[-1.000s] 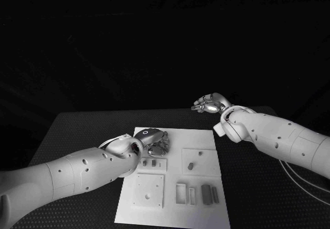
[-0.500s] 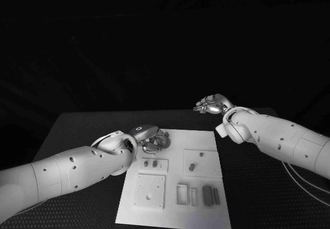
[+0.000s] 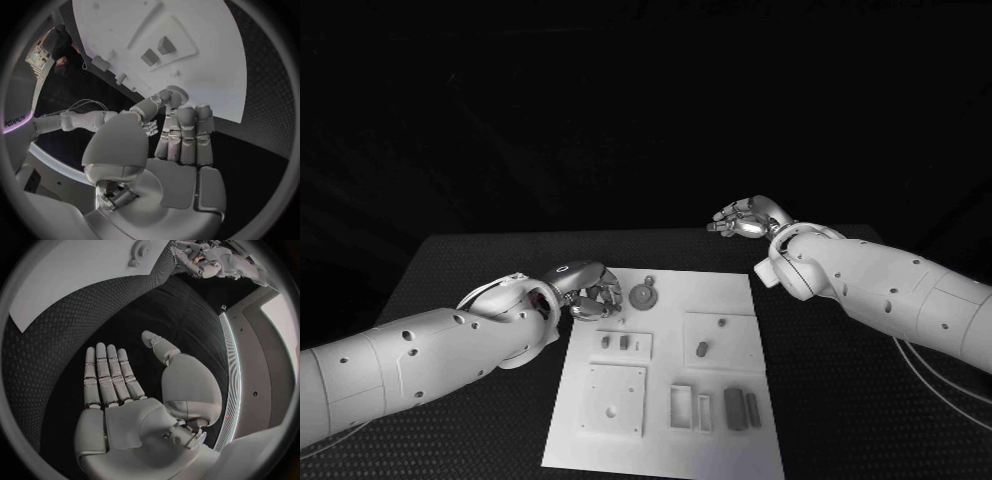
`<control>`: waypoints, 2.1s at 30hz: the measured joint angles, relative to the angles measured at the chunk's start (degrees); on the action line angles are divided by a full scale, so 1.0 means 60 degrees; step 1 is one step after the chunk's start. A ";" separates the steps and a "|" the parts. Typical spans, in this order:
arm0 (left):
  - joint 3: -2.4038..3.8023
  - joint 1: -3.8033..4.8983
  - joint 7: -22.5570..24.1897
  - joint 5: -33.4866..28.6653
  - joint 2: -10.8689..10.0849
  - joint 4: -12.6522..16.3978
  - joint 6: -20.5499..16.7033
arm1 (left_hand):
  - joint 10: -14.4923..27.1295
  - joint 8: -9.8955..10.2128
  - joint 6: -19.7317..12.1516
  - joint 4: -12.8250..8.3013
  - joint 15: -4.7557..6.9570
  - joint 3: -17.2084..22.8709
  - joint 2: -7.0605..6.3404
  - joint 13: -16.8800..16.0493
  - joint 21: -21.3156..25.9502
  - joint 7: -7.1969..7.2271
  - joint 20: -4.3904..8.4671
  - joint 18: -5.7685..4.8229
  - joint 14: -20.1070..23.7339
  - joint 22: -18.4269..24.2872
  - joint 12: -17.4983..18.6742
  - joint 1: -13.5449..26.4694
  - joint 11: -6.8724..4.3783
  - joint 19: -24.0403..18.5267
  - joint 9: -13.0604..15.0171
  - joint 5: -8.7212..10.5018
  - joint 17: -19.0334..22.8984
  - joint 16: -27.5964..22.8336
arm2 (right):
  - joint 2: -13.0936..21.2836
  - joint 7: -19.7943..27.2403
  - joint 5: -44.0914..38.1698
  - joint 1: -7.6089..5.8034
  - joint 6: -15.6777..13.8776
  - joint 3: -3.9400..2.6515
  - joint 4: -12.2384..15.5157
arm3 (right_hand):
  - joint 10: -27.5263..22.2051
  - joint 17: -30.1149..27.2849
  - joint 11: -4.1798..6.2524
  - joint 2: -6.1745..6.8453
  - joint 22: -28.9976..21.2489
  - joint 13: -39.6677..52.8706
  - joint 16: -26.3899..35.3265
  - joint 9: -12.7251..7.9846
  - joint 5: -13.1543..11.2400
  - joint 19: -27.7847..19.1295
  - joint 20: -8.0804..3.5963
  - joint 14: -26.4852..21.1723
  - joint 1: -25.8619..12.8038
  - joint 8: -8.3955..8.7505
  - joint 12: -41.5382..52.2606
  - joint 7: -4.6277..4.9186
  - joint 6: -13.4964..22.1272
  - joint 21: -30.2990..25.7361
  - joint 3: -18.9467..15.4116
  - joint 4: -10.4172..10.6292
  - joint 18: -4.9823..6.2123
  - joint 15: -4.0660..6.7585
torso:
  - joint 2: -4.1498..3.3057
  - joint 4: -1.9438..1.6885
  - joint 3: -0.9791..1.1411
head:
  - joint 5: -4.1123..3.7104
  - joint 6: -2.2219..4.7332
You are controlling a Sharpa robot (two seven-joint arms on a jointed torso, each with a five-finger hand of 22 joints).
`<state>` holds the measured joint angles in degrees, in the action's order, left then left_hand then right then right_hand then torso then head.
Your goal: Assemble the parts on the task board
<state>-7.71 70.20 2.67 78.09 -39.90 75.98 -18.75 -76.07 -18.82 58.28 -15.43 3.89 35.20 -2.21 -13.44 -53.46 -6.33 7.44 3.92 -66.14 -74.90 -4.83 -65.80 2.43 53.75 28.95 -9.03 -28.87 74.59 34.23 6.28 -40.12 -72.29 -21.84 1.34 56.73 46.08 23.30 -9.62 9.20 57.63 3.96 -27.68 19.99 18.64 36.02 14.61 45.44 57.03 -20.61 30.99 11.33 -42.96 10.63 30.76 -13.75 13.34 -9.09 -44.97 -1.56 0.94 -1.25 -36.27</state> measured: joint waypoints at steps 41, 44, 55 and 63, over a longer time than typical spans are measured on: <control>-0.0096 -0.0063 0.0030 -0.0165 0.0294 -0.0476 0.0661 | -0.0026 0.0046 0.0111 -0.0025 -0.0002 0.0027 -0.0020 0.0023 0.0000 0.0051 -0.0016 0.0016 0.0001 -0.0004 0.0000 0.0069 0.0026 0.0018 0.0000 -0.0002 0.0007 0.0000 | -0.0003 0.0002 0.0000 0.0007 0.0000 0.0001 0.0040 | 0.0035 -0.0007 0.0035 0.0000 0.0000 0.0000 0.0036 -0.0007 0.0000 0.0000 0.0000 0.0025 0.0000 0.0000 0.0000 0.0000 0.0000 -0.0037 0.0000 0.0000 0.0000 -0.0024 | -0.0006 0.0023 0.0012 | 0.0015 -0.0057; -0.0097 -0.0063 0.0030 -0.0165 0.0302 -0.0476 0.0696 | -0.0026 0.0037 0.0110 -0.0025 -0.0003 0.0027 -0.0007 0.0023 0.0000 0.0052 0.0004 0.0015 0.0000 -0.0004 0.0000 0.0056 0.0026 0.0039 0.0000 -0.0001 0.0007 0.0000 | -0.0005 0.0002 0.0000 0.0007 0.0000 0.0001 0.0041 | 0.0035 -0.0017 0.0035 0.0000 0.0000 0.0000 0.0035 -0.0007 0.0000 0.0000 0.0000 0.0025 0.0000 0.0000 0.0000 0.0000 0.0000 -0.0037 0.0000 0.0000 0.0000 -0.0024 | -0.0006 0.0024 0.0011 | 0.0017 -0.0051; -0.0120 -0.0083 0.0030 -0.0146 0.0413 -0.0600 0.0774 | -0.0025 0.0007 0.0104 -0.0025 -0.0003 0.0026 0.0002 0.0022 0.0001 0.0058 0.0016 0.0015 0.0000 -0.0003 0.0000 0.0046 0.0024 0.0053 0.0000 0.0022 0.0007 0.0000 | -0.0012 0.0003 0.0000 0.0007 0.0000 0.0001 0.0049 | 0.0035 -0.0016 0.0035 0.0000 0.0000 0.0000 0.0035 -0.0015 0.0000 0.0000 0.0000 0.0023 0.0000 0.0000 0.0000 0.0000 0.0000 -0.0037 0.0000 0.0000 0.0000 -0.0022 | -0.0007 0.0027 0.0010 | 0.0014 -0.0060; -0.0142 -0.0106 0.0030 -0.0138 0.0469 -0.0675 0.0814 | -0.0020 0.0008 0.0089 -0.0026 -0.0003 0.0025 0.0000 0.0024 0.0000 0.0073 0.0015 0.0015 0.0000 -0.0002 0.0000 0.0045 0.0019 0.0054 0.0000 -0.0008 0.0015 0.0000 | -0.0013 0.0004 0.0000 0.0008 0.0000 0.0001 0.0056 | 0.0034 -0.0016 0.0034 0.0000 0.0000 0.0000 0.0035 -0.0014 0.0000 0.0022 0.0022 0.0022 0.0000 0.0000 -0.0038 0.0000 0.0000 -0.0037 0.0000 -0.0001 0.0000 -0.0021 | -0.0011 0.0036 0.0011 | 0.0005 -0.0061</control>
<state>-8.56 69.57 2.85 77.27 -37.08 71.93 -13.86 -76.19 -18.77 58.82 -15.58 3.87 35.35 -2.21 -13.30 -53.46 -5.89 7.53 4.01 -66.14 -74.91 -4.83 -65.53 2.55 54.08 28.95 -9.07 -28.78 74.58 34.15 6.30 -40.12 -72.25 -21.84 1.35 57.06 46.29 23.21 -9.41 9.20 57.63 3.96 -27.47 19.90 18.64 36.15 14.74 45.57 57.03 -20.61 30.77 11.33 -42.96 10.41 30.77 -13.75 13.34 -9.21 -45.03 -1.35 1.01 -1.22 -36.64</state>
